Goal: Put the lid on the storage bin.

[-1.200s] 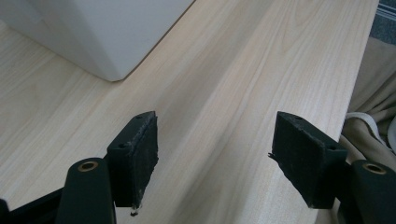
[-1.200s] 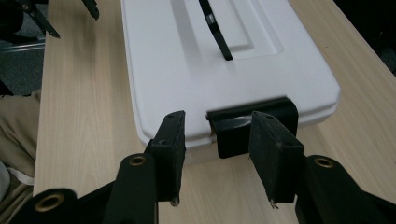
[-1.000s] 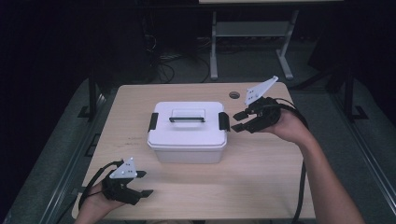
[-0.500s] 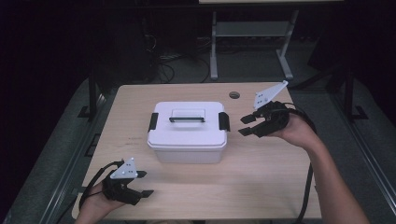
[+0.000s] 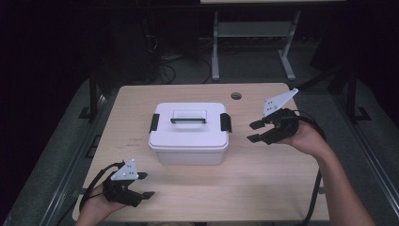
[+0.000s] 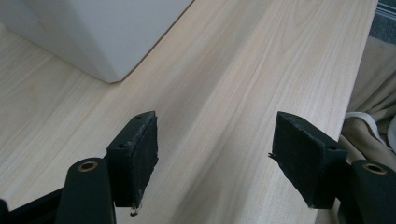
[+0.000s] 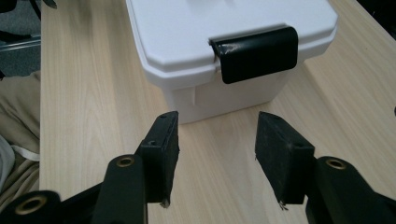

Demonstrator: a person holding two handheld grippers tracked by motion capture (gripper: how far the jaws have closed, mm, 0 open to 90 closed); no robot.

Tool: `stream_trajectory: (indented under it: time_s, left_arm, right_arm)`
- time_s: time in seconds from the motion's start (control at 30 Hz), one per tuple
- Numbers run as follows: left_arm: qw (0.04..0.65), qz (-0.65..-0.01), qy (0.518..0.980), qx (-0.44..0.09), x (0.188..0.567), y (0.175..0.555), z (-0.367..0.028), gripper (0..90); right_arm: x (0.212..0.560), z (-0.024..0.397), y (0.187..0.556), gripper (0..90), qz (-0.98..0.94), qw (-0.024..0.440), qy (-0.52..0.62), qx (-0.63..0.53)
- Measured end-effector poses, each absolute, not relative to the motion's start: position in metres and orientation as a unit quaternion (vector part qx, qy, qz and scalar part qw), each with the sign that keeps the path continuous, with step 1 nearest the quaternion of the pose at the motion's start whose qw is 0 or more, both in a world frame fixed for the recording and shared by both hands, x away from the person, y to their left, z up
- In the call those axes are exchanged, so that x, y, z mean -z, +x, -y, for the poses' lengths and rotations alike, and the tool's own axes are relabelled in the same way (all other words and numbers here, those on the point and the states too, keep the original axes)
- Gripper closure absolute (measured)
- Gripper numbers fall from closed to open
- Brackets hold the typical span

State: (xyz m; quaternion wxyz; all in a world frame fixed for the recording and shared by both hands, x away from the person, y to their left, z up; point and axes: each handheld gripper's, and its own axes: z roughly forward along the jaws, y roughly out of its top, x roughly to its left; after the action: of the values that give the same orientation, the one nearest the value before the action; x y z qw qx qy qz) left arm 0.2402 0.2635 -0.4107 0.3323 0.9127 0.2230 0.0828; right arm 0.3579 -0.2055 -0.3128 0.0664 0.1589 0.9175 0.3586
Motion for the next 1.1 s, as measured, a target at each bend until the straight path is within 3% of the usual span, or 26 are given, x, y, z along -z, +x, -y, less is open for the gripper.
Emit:
stream_trajectory:
  time_s: [1.1]
  left_arm:
    - [0.334,-0.227,0.911,-0.082,0.410,0.241,-0.266,30.6]
  right_arm:
    - [0.351,0.217,0.349,35.9,-0.917,0.046,0.181,-0.352]
